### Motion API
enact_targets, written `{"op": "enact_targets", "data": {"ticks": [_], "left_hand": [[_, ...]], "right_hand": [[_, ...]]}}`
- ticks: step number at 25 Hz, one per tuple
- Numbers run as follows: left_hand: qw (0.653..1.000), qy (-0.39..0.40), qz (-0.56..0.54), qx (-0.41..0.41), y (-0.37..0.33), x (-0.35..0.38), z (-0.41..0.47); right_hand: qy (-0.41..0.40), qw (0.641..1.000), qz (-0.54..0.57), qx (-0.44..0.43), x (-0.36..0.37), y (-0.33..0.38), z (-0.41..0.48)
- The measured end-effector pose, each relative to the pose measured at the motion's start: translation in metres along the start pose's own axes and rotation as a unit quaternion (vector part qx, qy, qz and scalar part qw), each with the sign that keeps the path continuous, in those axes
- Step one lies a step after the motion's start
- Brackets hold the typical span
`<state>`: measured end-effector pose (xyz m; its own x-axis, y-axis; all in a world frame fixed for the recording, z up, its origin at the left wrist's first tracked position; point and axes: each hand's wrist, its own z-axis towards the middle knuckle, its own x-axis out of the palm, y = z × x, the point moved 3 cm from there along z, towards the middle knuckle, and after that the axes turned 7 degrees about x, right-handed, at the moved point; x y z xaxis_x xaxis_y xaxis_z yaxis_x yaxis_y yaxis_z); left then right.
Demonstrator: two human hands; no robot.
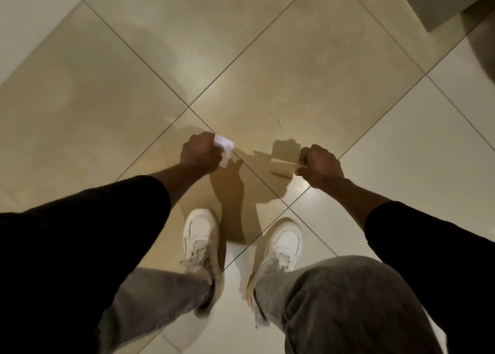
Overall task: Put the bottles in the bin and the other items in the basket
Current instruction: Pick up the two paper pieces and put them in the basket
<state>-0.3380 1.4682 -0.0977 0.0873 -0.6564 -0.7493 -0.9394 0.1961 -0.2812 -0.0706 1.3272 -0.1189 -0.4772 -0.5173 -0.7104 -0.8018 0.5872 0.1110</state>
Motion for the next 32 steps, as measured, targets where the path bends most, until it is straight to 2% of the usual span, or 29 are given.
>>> {"op": "enact_targets", "data": {"ticks": [3, 7, 10, 15, 17, 20, 22, 27, 28, 32], "left_hand": [[1.000, -0.002, -0.014, 0.019, -0.042, -0.069, -0.065], [0.996, -0.006, -0.088, -0.023, -0.079, -0.142, -0.133], [0.993, 0.017, -0.114, 0.016, -0.121, -0.208, -0.202], [0.990, 0.063, -0.114, 0.058, -0.165, -0.269, -0.287], [0.991, 0.048, -0.110, 0.055, -0.172, -0.290, -0.300], [0.987, 0.067, -0.104, 0.103, -0.199, -0.327, -0.349], [0.983, 0.061, -0.122, 0.119, -0.207, -0.343, -0.359], [0.972, 0.047, -0.131, 0.190, -0.258, -0.401, -0.404], [0.972, 0.039, -0.133, 0.188, -0.260, -0.399, -0.405], [0.963, 0.053, -0.121, 0.234, -0.311, -0.409, -0.418]], "right_hand": [[-0.025, 0.997, 0.076, 0.008, -0.061, 0.004, -0.084], [-0.056, 0.986, 0.145, 0.067, -0.129, 0.011, -0.183], [-0.072, 0.963, 0.223, 0.136, -0.192, 0.011, -0.281], [-0.085, 0.935, 0.286, 0.192, -0.245, 0.013, -0.407], [-0.098, 0.927, 0.298, 0.203, -0.262, 0.015, -0.428], [-0.118, 0.907, 0.327, 0.237, -0.298, 0.008, -0.498], [-0.135, 0.905, 0.327, 0.234, -0.312, 0.011, -0.513], [-0.203, 0.859, 0.395, 0.256, -0.353, 0.014, -0.567], [-0.205, 0.861, 0.392, 0.252, -0.353, 0.014, -0.566], [-0.266, 0.805, 0.449, 0.283, -0.370, -0.008, -0.596]]}}
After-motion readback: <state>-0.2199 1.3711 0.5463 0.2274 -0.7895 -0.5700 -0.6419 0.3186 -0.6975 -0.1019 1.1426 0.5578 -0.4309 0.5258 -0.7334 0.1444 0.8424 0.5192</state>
